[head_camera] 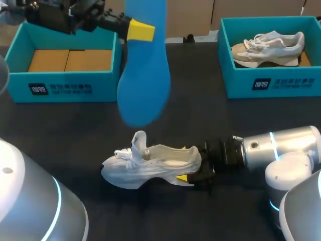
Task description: Take the shoe out of the shoebox, open the shoe tongue, remove and reinsert the insole, then place the shoe into the shoebox
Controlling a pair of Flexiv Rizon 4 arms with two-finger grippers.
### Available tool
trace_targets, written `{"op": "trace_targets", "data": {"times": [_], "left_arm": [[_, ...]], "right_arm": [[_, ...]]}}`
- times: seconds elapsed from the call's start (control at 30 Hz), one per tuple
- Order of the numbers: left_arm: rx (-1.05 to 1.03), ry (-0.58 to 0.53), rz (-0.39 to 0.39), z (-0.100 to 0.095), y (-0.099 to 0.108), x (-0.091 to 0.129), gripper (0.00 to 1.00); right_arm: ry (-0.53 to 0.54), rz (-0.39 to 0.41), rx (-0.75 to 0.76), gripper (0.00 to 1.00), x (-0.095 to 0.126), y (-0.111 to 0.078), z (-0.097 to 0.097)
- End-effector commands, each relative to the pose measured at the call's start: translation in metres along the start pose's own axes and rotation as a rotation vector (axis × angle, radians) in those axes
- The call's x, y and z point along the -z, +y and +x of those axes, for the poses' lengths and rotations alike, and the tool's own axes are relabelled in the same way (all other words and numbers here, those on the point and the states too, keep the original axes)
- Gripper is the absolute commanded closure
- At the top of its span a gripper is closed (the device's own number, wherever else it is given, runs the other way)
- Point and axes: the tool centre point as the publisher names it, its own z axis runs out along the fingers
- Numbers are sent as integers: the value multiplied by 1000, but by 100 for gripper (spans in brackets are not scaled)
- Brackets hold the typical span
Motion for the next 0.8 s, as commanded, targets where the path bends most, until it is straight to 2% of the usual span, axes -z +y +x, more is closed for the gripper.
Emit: {"op": "trace_targets", "data": {"times": [0.03, 0.3, 0.33, 0.37, 0.4, 0.7, 0.8], "left_arm": [[16, 2, -7, 3, 2, -7, 100], [20, -2, -8, 2, 3, -7, 100], [20, -2, -8, 2, 3, -7, 100], [20, -2, -8, 2, 3, -7, 100], [20, -2, -8, 2, 3, -7, 100], [20, -2, -8, 2, 3, -7, 100], [20, -2, -8, 2, 3, -7, 100]], "right_arm": [[-1, 4, 0, 100, 0, 1, 1], [-1, 4, 0, 100, 0, 1, 1], [-1, 6, 3, 95, 1, 3, 1], [-1, 25, 6, 34, 3, 4, 1], [-4, 35, 8, 0, 4, 6, 1], [-23, 103, 27, 0, 20, 10, 5], [-9, 179, 33, 0, 27, 13, 4]]}}
